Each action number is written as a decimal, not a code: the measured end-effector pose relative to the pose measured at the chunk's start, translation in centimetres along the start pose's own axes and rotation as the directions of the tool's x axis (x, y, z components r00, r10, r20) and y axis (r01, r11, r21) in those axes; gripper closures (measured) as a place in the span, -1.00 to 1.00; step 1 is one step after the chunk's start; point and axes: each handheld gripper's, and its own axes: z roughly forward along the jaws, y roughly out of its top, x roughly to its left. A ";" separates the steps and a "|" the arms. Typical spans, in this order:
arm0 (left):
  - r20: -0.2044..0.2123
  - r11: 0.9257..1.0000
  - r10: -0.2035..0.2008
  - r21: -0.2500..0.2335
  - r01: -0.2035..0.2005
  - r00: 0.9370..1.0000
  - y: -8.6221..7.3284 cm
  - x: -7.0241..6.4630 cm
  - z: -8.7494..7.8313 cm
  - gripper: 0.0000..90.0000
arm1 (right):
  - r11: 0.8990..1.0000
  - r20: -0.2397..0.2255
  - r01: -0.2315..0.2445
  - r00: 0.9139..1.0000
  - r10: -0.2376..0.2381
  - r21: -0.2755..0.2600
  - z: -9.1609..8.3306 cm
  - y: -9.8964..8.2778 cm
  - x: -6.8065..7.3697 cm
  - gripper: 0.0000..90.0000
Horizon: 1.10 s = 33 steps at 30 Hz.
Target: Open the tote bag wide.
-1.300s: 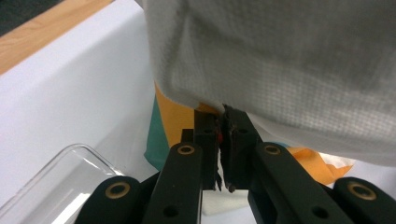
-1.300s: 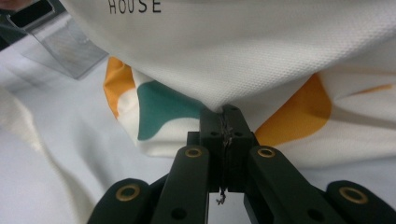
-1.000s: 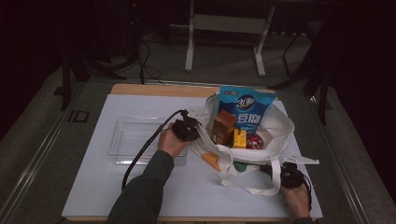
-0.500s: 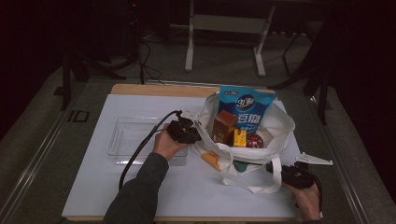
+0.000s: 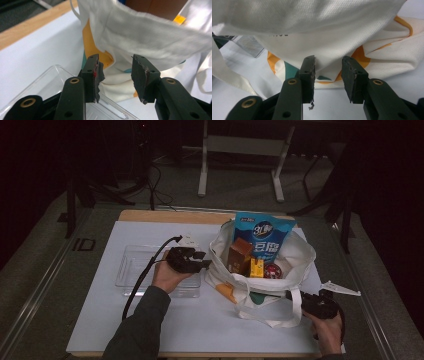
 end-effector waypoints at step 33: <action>-0.055 0.996 -0.037 -0.085 0.032 0.998 3.5 -0.2 -0.7 0.70 | 0.998 -0.023 -0.014 1.000 0.012 -0.059 0.3 0.3 0.5 0.79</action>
